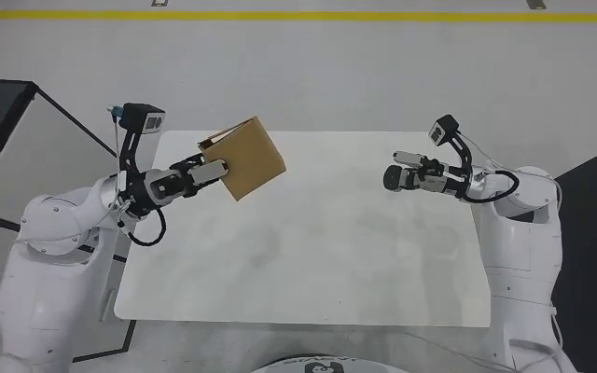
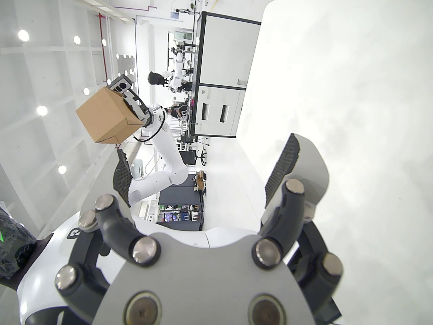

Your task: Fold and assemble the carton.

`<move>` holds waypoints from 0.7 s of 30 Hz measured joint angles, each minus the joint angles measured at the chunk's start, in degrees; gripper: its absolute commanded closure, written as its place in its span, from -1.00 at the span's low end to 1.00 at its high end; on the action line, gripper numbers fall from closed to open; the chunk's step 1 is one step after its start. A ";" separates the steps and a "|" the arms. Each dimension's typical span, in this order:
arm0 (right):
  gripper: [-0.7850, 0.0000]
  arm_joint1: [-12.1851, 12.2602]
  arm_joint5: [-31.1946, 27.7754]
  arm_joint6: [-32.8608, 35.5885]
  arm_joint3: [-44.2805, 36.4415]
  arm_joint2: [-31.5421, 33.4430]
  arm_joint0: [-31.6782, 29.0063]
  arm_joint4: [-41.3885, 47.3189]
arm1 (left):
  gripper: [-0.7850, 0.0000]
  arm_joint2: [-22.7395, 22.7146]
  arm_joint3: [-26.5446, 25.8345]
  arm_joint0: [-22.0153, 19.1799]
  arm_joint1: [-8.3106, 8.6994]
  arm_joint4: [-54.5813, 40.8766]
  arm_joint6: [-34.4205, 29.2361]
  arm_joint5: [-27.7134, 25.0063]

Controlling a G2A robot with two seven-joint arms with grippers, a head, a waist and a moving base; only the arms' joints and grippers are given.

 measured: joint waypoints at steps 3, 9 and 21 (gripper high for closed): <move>-1.00 0.00 0.00 0.00 0.00 0.00 0.00 0.00 | 1.00 -0.01 -0.29 -0.68 0.01 -0.60 -0.66 -0.25; -1.00 0.00 0.00 0.00 0.00 0.00 0.00 0.00 | 1.00 0.41 -0.66 -1.41 -0.11 -2.48 -0.58 -0.90; -1.00 0.00 0.00 0.00 0.00 0.00 0.00 0.00 | 1.00 2.34 -1.35 -2.24 -0.40 -3.39 1.44 -0.18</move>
